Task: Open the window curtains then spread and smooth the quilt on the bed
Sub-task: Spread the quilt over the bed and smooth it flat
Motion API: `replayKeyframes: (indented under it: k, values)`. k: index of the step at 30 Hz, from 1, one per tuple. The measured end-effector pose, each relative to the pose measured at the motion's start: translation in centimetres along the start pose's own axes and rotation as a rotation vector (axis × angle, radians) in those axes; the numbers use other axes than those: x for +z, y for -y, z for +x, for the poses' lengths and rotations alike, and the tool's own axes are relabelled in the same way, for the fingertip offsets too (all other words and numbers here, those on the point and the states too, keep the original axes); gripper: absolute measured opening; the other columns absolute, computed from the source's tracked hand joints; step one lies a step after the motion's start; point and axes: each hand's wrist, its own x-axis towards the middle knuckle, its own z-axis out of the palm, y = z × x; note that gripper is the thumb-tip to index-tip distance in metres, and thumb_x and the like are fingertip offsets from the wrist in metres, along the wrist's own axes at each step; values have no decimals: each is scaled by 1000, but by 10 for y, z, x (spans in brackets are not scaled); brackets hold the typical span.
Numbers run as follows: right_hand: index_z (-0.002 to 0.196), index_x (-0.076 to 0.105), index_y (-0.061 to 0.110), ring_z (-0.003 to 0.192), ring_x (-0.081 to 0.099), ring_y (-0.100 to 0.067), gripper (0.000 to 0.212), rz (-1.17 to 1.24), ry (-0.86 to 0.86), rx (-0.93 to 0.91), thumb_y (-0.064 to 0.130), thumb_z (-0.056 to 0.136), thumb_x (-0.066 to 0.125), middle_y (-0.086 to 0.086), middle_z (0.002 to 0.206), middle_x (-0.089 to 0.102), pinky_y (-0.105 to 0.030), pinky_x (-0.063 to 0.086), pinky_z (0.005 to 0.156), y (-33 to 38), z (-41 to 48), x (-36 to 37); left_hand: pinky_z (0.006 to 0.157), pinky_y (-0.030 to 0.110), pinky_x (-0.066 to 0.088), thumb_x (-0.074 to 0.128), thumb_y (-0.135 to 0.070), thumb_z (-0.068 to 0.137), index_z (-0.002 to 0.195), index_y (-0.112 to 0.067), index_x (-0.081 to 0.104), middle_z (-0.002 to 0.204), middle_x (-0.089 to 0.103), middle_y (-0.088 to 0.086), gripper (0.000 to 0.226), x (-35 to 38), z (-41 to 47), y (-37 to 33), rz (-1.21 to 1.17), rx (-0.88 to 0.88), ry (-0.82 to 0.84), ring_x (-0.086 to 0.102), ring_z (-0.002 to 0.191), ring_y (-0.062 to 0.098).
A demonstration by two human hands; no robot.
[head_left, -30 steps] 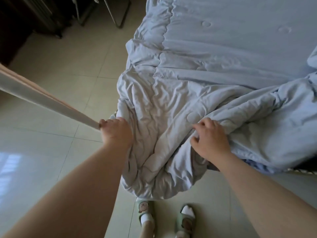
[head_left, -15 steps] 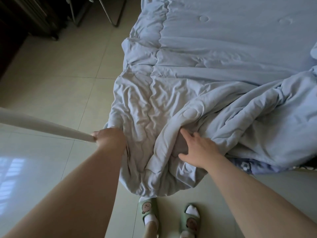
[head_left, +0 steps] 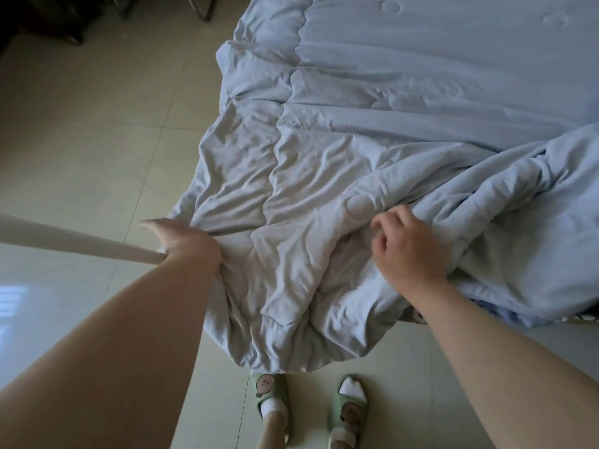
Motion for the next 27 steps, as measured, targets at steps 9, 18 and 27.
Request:
replayKeyframes:
  k: [9,18,27]
  values:
    - [97,50,-2,100,50,-43,24,-49,-27,548,3,75,57,-28,110,50,-44,43,84,-78,-30,-32,84,39,40,43,-31,90,113,-10,49,111,53,10,31,-45,-110,-77,-799,597,-682,53,103,31]
    - [125,52,24,113,56,-28,43,-442,443,286,19,82,56,-5,118,61,-35,40,94,-121,-65,-33,89,42,44,58,-45,85,138,-13,28,131,46,9,69,-43,-173,-158,-740,822,-362,52,116,31]
    - [123,59,20,115,58,-23,32,-600,810,293,23,95,43,-3,125,61,-32,45,91,-141,-102,-61,90,36,47,51,-22,89,125,-17,54,122,60,5,36,-44,-171,-156,-607,769,-81,59,113,27]
